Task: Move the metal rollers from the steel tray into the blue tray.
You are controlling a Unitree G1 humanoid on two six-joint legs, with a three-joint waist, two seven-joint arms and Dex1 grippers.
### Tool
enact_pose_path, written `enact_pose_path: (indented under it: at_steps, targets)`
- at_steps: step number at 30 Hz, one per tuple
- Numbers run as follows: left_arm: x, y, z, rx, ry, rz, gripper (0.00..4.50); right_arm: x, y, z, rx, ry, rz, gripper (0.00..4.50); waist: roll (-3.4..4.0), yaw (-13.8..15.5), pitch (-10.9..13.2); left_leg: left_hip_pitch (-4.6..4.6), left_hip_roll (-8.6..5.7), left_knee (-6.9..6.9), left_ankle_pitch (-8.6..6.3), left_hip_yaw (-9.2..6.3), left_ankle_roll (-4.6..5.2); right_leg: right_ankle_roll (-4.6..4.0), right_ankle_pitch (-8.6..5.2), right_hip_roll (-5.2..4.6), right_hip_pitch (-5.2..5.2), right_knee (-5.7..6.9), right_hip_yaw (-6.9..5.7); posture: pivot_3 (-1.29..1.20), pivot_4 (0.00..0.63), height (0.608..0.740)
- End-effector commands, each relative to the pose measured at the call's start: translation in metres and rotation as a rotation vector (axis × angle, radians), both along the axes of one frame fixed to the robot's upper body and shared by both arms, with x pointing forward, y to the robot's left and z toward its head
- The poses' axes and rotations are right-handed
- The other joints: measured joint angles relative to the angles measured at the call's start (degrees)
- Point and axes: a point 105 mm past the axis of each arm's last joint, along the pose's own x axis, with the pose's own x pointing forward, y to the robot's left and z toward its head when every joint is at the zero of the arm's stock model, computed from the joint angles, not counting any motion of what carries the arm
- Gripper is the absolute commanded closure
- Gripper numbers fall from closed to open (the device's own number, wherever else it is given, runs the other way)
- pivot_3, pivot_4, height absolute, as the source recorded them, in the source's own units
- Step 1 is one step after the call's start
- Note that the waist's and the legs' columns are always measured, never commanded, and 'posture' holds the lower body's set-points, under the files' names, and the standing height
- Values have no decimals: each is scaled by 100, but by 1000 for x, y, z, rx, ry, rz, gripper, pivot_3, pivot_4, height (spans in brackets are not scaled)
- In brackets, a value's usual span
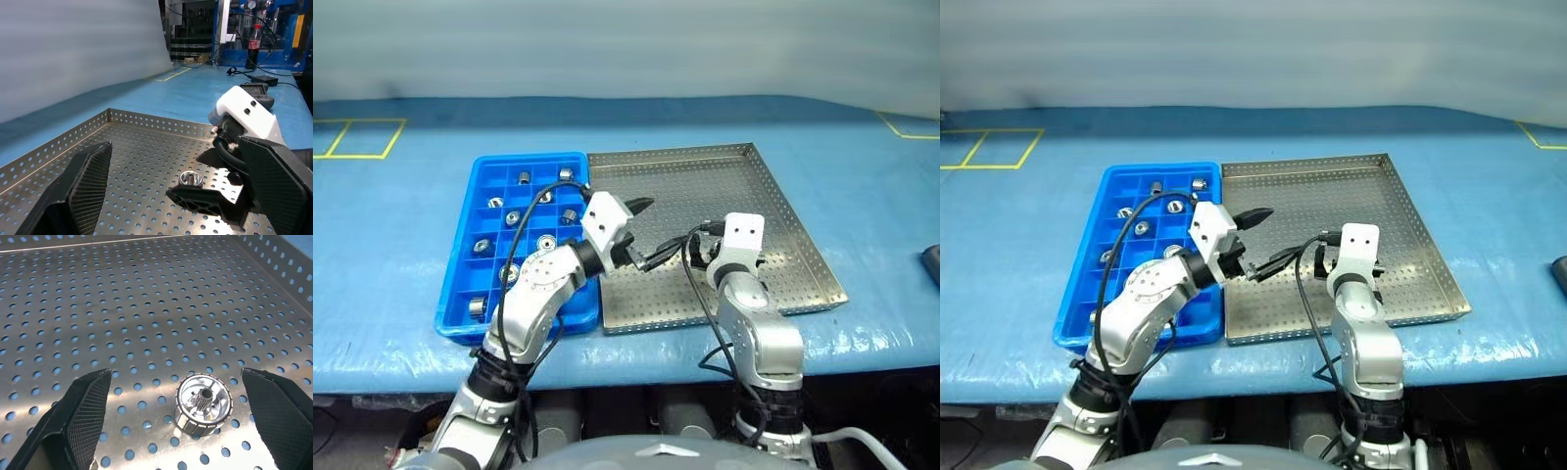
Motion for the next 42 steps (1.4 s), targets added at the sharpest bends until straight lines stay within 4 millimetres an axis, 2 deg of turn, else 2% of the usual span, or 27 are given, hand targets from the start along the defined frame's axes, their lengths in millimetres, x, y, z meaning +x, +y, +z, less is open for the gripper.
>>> enact_pose_path:
  at_steps: [1, 7, 16, 19, 25, 27, 31, 34, 37, 42]
  targets:
    - [-11, 5, 11, -13, -33, -38, 18, 6, -14, 6, -11, -45, -98, 0, 1, 5, 0, 0, 1, 0, 0, 0, 0, 0, 0, 1, -1, 1, -1, 36, 150, 740]
    - [-21, 14, 3, 36, -1, -104, 18, 6, -27, -4, 2, -22, -163, 0, 2, -1, 1, 2, 3, 0, 1, 0, -1, -2, -1, 2, -1, 3, -1, 40, 150, 740]
    - [-22, 14, 1, 47, 3, -111, 18, 16, -16, -20, 82, 6, -72, 0, 4, -5, 2, 4, 4, 0, 1, 1, 0, -3, -1, 4, 1, 4, 0, 47, 150, 740]
    - [-21, 13, 2, 43, 1, -106, 0, 17, -15, -23, 80, 10, -64, 602, 4, -5, 2, 4, 4, -2, 1, 1, 0, -3, -1, 4, 0, 3, 0, 47, 150, 740]
    - [-21, 15, 4, 18, -2, -82, 0, 16, -13, -19, 54, -4, -38, 2554, 4, 18, 2, 4, 3, -3, 1, 0, -1, -4, -2, 4, 1, 2, -1, 66, 150, 740]
    - [-19, 17, 3, 22, -10, -60, 0, 16, -11, -13, 22, -19, -13, 2698, 4, 18, 2, 4, 4, -3, 1, 1, -1, -4, -2, 3, 0, 2, 0, 89, 150, 740]
    - [-18, 25, 7, -3, -24, -6, 0, 22, 9, 18, -61, -93, 137, 2698, 7, 45, 5, 3, 4, -5, 1, 1, -1, -4, -2, 4, -4, 4, 0, 134, 150, 740]
    - [-14, 41, 8, 17, -69, 87, 0, 22, 48, 46, -154, -148, 410, 2698, 9, 55, 10, 2, 5, -6, 1, 2, -1, -5, -2, 4, -5, 3, 0, 163, 150, 740]
    - [-15, 55, 8, 28, -108, 151, 0, 16, 75, 58, -189, -162, 585, 2698, 8, 121, 9, 7, 5, -9, 1, 0, -1, -8, -5, 8, -3, 4, -4, 226, 150, 740]
    - [-23, 88, 5, 50, -102, 265, 0, 7, 117, 70, -219, -189, 811, 2698, 4, 350, 13, 3, 8, -23, 0, -14, -1, -27, -15, 12, -9, 3, -20, 301, 150, 740]
